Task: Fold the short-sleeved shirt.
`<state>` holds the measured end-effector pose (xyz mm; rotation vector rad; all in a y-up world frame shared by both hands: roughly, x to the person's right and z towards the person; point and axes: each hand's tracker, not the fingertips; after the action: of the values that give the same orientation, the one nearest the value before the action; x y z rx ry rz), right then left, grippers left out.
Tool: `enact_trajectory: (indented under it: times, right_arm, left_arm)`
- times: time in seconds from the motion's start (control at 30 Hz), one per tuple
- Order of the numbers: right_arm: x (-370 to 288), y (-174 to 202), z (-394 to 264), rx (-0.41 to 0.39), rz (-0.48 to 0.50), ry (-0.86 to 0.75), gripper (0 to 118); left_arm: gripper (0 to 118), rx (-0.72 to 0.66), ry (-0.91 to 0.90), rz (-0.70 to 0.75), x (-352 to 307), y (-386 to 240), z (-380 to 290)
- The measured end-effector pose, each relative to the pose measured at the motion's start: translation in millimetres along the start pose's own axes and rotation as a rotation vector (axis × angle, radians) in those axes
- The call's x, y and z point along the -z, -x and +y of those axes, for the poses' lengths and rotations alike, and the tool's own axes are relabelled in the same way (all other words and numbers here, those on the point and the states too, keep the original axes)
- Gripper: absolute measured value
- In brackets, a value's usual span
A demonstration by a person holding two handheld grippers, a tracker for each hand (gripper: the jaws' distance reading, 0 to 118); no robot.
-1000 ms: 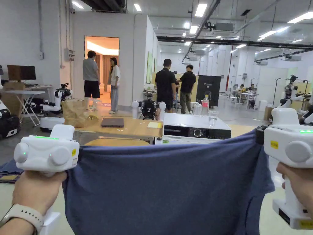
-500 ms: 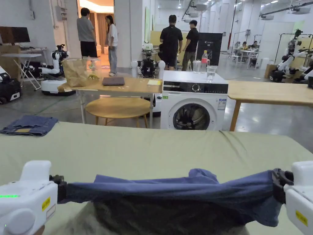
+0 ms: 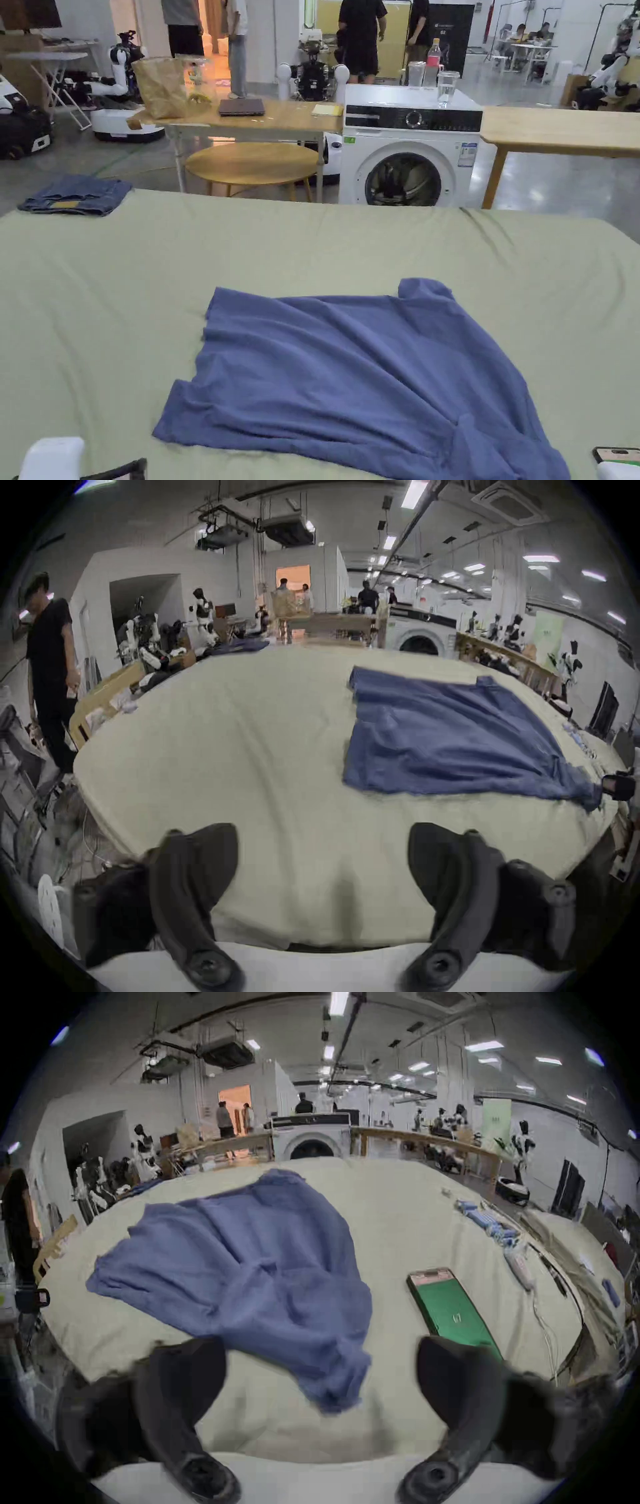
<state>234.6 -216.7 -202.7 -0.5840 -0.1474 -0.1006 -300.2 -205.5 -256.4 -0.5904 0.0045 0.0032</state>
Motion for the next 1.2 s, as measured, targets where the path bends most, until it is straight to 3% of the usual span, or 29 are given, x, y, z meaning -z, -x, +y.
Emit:
enact_trajectory:
  times: [0.13,0.17,0.2,0.23,0.27,0.3,0.33,0.37,0.47,0.7,0.77,0.8,1.1,1.17,1.2]
  right_arm:
    - [-16,33,27,-0.086,0.038,-0.113,111]
    - [-20,41,32,-0.091,0.064,-0.136,111]
    - [-23,47,35,-0.088,0.094,-0.154,107]
    - [-24,56,37,-0.083,0.117,-0.173,95]
    - [-26,62,39,-0.079,0.126,-0.191,80]
    - [-27,68,39,-0.089,0.114,-0.196,54]
    - [-27,73,37,-0.108,0.092,-0.211,14]
    - [-25,78,35,-0.126,0.06,-0.24,0]
    - [-24,75,34,-0.107,0.111,-0.21,0]
    - [-11,63,15,-0.092,0.087,-0.145,0]
    - [-5,56,9,-0.086,0.073,-0.119,0]
    - [-3,52,7,-0.08,0.068,-0.108,0]
    - [10,7,2,-0.028,-0.049,-0.037,0]
    - [10,-4,0,-0.03,-0.078,-0.023,0]
    - [10,-9,0,-0.037,-0.097,-0.014,0]
  left_arm:
    - [101,0.012,-0.049,-0.102,-10,-39,24]
    - [94,0.024,-0.056,-0.111,-3,-43,23]
    - [72,0.044,-0.076,-0.114,-3,-51,25]
    - [14,0.076,-0.091,-0.099,-1,-60,26]
    - [0,0.11,-0.111,-0.08,0,-69,24]
    - [0,0.103,-0.115,-0.106,1,-73,21]
    - [0,0.098,-0.085,-0.139,4,-76,21]
    - [0,0.09,-0.068,-0.146,6,-78,19]
    - [0,0.113,-0.053,-0.139,15,-78,10]
    - [4,0.061,0.095,-0.107,48,-50,-14]
    - [93,0.032,0.126,-0.099,65,-37,-13]
    - [116,0.019,0.156,-0.092,75,-32,-11]
    - [117,0.099,0.235,0.023,170,-36,18]
    - [95,0.094,0.293,-0.008,184,-37,19]
    - [91,0.132,0.291,0.013,184,-42,19]
